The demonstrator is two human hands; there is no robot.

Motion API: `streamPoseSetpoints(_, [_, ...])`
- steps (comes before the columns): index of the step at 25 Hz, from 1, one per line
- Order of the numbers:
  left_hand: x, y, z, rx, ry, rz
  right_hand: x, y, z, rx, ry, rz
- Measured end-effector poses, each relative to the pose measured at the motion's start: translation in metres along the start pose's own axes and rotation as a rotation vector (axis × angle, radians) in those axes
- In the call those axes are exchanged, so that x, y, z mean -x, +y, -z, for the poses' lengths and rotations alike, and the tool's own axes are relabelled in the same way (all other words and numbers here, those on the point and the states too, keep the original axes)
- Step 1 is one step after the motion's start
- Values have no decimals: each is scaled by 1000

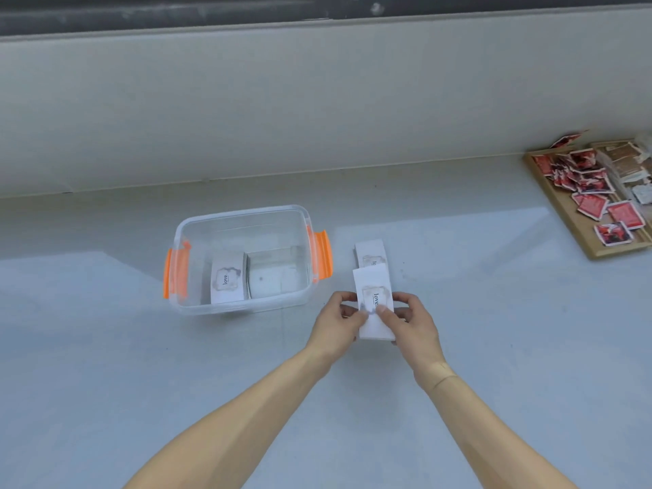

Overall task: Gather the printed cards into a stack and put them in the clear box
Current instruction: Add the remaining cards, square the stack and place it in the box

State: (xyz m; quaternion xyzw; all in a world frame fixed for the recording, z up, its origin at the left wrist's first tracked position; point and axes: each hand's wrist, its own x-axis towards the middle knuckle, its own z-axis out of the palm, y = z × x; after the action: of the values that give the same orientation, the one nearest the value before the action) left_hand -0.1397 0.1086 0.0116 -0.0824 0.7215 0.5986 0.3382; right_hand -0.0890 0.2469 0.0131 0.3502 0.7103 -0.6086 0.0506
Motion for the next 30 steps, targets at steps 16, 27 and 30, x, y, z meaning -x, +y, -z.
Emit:
streamPoseSetpoints(16, [-75,32,-20,-447,226,49,-78,-14,-28,332,253,6])
streamPoseSetpoints(27, [-68,31,-20,-282,153,102,-89,-39,-9,197,-66,-231])
streamPoseSetpoints(30, [-46,16,-17,-84,25,149,-66,-34,-7,179,-40,-160])
